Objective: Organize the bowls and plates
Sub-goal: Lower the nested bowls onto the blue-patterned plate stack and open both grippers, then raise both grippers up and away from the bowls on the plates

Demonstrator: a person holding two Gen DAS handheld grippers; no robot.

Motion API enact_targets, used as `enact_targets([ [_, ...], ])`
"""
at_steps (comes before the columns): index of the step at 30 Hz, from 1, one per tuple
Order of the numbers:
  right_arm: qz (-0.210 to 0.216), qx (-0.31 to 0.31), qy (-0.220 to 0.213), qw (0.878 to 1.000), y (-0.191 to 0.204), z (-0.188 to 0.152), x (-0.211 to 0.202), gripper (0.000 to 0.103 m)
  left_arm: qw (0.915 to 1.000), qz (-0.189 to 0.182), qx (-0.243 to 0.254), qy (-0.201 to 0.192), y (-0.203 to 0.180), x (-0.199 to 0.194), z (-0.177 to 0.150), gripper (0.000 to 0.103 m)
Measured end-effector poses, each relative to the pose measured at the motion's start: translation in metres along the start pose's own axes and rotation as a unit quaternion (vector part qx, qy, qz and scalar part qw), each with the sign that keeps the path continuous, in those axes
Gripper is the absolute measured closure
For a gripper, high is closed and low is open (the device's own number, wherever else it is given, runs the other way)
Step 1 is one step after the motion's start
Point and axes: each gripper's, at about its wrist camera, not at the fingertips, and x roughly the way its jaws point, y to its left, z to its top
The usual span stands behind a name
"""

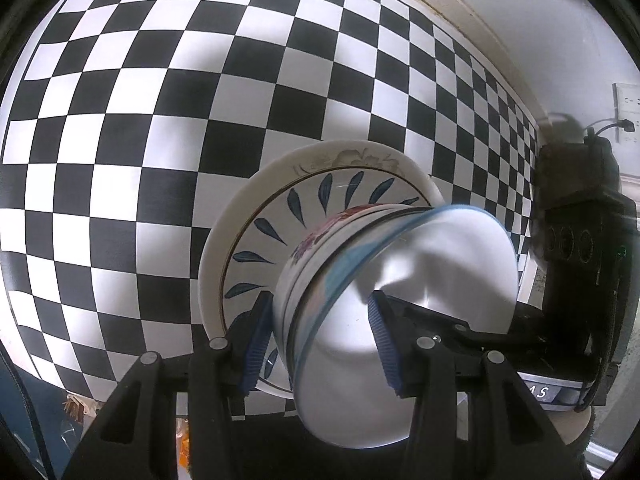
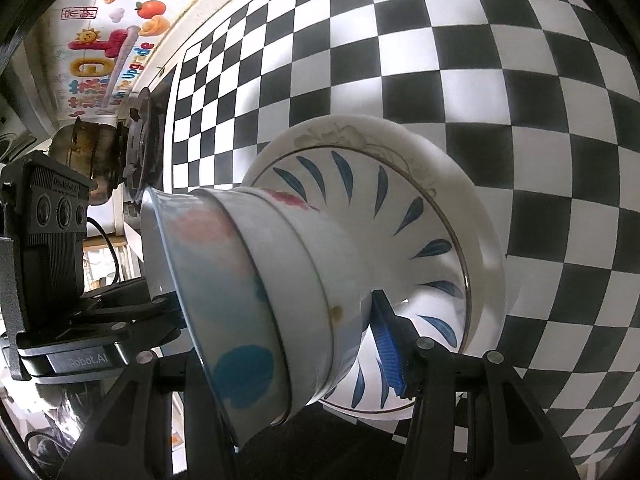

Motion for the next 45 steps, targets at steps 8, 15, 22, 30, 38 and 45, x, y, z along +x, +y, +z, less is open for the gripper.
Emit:
enact_targets([
  [8,0.000,0.008,0.004,1.000,-0.008,-0.001,0.002,0.051,1.0000,0.000,-0.002,0.004,-0.001,0.006,0.000,0.059],
  [15,-0.009,0.006,-0.001,1.000,-0.009,-0.001,-0.001,0.051,1.0000,-0.003,-0.008,0.001,-0.002,0.009,0.000,0.059],
  [22,-0.017,-0.001,-0.003,1.000,-0.009,0.000,-0.004,0.051,0.9999,-0.004,-0.010,0.000,-0.004,0.009,0.000,0.059],
  [30,-0.040,-0.016,-0.007,0.999,-0.003,-0.003,-0.007,0.052,0.9998,0.000,-0.008,-0.020,-0.003,0.002,-0.004,0.059],
  [38,-0.079,-0.039,-0.022,0.996,0.009,-0.008,-0.023,0.051,0.9971,0.050,0.003,-0.057,-0.009,-0.016,-0.011,0.059],
  [45,-0.125,-0.067,-0.058,0.988,0.028,-0.024,-0.048,0.033,0.9911,0.095,0.016,-0.092,-0.016,-0.032,-0.026,0.057],
])
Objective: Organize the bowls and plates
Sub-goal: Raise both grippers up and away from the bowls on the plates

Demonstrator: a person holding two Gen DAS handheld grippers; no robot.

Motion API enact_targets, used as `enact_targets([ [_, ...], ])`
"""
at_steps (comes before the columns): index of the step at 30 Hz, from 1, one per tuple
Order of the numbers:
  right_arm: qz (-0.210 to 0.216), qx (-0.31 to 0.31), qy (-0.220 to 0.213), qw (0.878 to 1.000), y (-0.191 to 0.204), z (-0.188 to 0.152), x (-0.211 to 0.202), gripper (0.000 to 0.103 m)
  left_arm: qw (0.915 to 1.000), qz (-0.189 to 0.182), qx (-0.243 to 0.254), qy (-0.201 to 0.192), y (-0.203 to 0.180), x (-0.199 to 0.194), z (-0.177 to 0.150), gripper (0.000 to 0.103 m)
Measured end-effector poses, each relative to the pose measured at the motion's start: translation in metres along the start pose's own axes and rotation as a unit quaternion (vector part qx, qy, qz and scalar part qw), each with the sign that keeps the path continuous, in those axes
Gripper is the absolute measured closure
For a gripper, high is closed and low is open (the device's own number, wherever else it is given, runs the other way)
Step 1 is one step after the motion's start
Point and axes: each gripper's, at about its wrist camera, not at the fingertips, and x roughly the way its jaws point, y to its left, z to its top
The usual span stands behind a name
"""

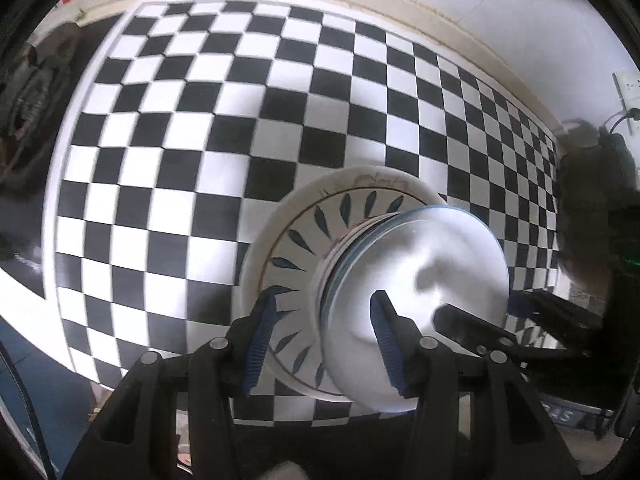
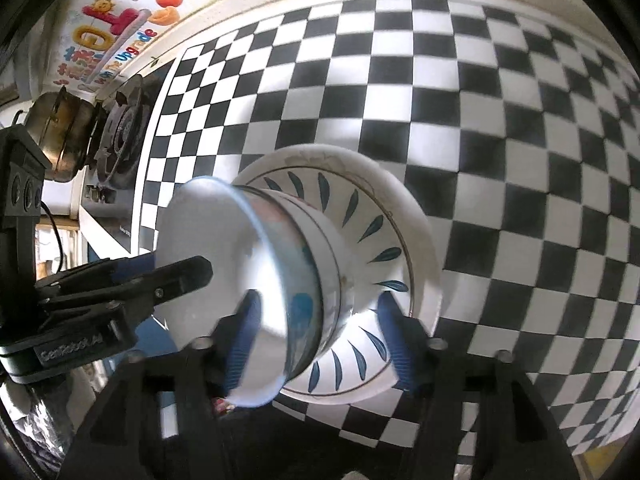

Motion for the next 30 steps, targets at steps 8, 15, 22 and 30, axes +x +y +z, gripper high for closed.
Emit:
enact_targets([
  [8,-0.067,-0.019,-0.049,0.996,0.013,-0.019,-0.040,0.013,0.9939,0.064,0.029,-0.085,-0.005,-0.032,-0.018,0.015],
  [15,-0.119,-0.025,-0.120,0.985,0.030,-0.043,-0.081,0.010,0.9841,0.074,0.035,-0.157,-0.011,-0.066,-0.033,0.008],
  [22,-0.139,-0.010,-0.174,0.975,0.046,-0.068,-0.121,0.010,0.9721,0.083,0.052,-0.213,-0.019,-0.104,-0.051,0.007],
  [30,-0.151,0.000,-0.235,0.960,0.064,-0.105,-0.169,0.010,0.9580,0.084,0.074,-0.264,-0.034,-0.149,-0.083,0.007],
])
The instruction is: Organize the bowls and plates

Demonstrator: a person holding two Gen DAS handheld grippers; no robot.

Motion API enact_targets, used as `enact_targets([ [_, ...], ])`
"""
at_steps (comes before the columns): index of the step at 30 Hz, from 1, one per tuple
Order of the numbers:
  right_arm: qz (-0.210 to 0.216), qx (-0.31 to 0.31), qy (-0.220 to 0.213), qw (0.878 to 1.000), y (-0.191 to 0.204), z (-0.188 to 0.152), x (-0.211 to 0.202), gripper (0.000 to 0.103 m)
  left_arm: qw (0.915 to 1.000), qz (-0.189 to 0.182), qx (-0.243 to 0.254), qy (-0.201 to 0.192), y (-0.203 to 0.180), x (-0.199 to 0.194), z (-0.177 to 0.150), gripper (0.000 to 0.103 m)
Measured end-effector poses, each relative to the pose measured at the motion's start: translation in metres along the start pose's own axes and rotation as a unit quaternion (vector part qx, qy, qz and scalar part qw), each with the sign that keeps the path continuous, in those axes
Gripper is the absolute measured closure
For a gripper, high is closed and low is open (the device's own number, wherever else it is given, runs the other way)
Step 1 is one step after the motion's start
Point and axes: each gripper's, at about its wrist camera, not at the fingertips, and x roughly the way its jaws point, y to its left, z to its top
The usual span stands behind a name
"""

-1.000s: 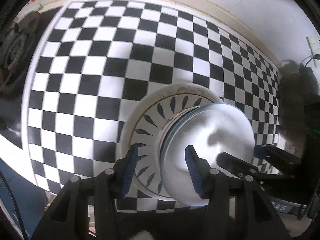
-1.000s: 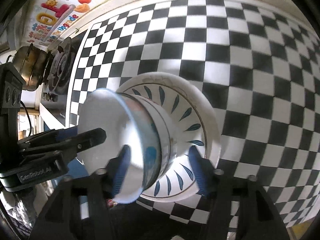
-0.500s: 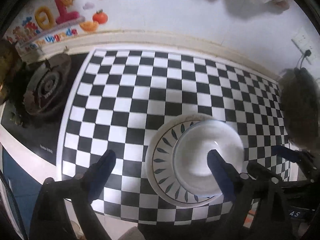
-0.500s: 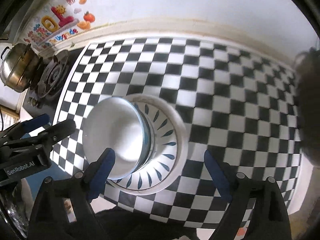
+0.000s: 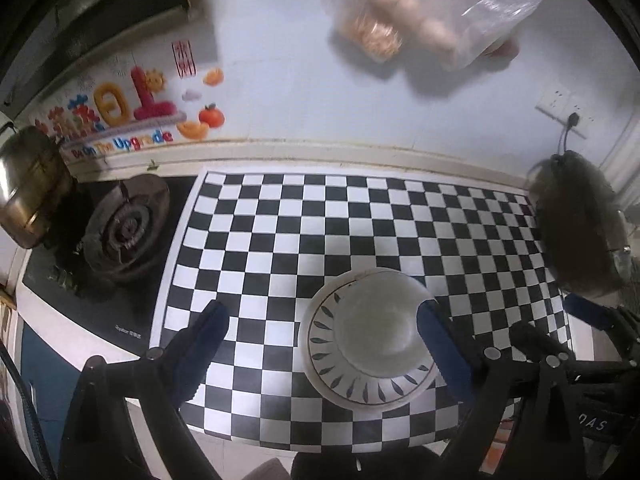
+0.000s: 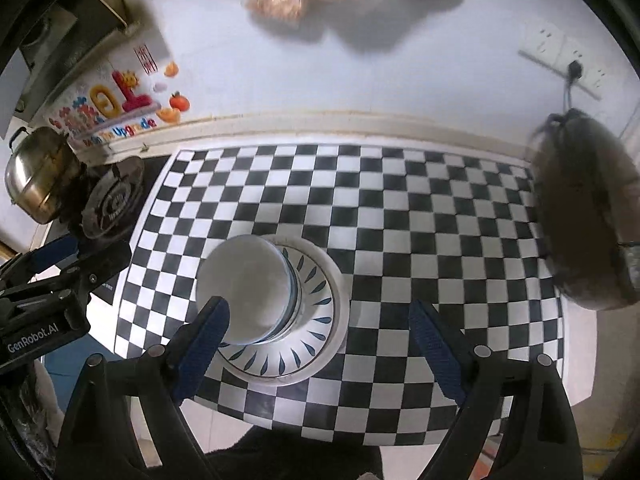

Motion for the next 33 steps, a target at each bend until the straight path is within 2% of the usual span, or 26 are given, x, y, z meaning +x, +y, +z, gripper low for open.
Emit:
enact_targets([
  [12,-0.034,0.003,-0.102,0.994,-0.010,-0.027,-0.109,0.010,0.9976,-0.001,0.002,-0.069,-0.023,-0.085,-0.029,0.007],
  [22,-0.053,-0.007,-0.172,0.984,-0.005,-0.089,-0.208,0.010,0.9910,0.009,0.014,-0.132,-0.044,-0.181,-0.076,0.007],
  [33,-0.070,-0.001,-0.192,0.979,0.008,-0.153,-0.284,0.010,0.9877,0.026,0.009,-0.154,-0.042,-0.252,-0.123,0.007],
])
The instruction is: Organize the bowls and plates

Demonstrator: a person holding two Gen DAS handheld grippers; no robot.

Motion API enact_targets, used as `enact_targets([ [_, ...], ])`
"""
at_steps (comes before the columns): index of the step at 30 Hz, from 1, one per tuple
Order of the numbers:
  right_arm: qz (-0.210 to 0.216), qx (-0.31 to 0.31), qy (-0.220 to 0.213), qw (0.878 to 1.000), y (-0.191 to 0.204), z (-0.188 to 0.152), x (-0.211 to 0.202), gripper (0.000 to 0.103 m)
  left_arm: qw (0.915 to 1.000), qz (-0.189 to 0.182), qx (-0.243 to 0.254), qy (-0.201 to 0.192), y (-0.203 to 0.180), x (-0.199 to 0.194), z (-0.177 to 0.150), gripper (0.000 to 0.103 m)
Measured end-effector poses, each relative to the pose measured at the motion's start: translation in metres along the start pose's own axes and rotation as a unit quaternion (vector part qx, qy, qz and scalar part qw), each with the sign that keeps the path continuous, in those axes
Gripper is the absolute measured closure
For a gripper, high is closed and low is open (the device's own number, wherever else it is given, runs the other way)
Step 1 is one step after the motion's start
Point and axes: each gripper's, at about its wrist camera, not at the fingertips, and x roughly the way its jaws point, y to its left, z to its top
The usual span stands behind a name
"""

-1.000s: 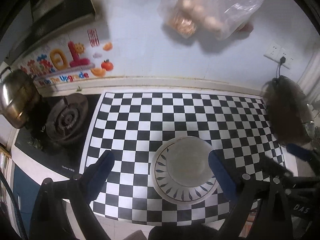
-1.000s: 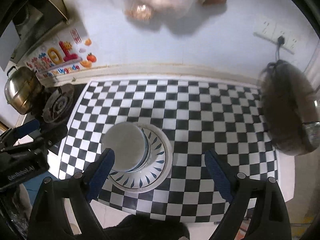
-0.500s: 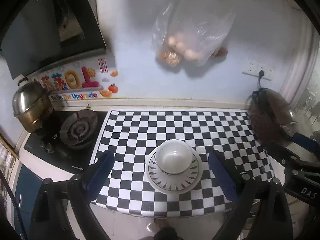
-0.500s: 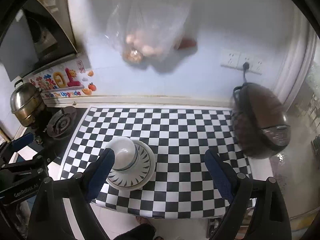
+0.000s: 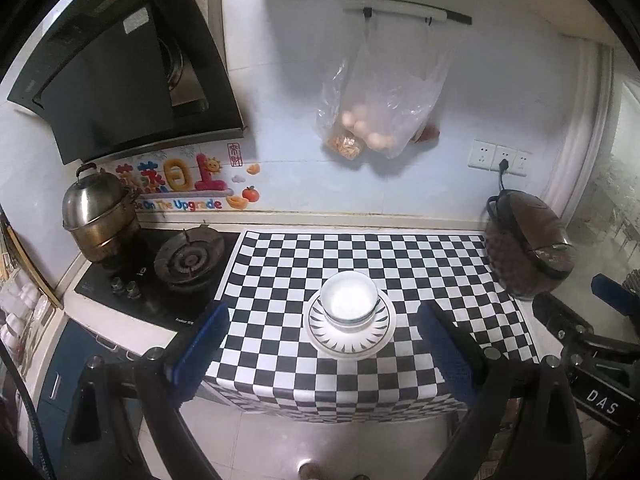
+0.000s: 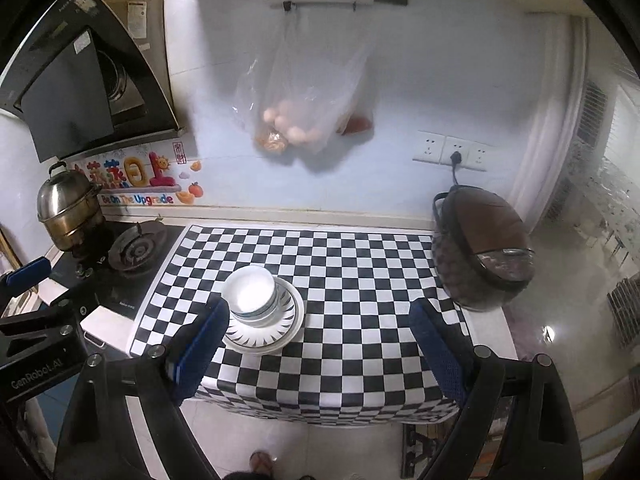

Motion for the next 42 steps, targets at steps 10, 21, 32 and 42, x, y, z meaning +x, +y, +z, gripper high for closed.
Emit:
enact_targets([
  [10,-0.028,0.019,-0.022,0.999,0.021,-0.024,-0.064,0.010,0.9998,-0.016,0.005,-0.013,0.023,-0.042,-0.019,0.007],
  [21,-0.039,0.034,-0.020,0.998,0.053,-0.048,-0.101,0.010,0.9994,-0.021,0.023,-0.014,0.046,-0.074,-0.041,0.007],
  [32,-0.053,0.041,-0.017,0.998,0.063,-0.057,-0.110,0.010,0.9991,-0.029,0.022,-0.021,0.056,-0.083,-0.043,0.007],
  [42,-0.062,0.045,-0.012,0.997,0.065,-0.058,-0.111,0.010,0.9990,-0.034,0.017,-0.025,0.059,-0.085,-0.040,0.007],
])
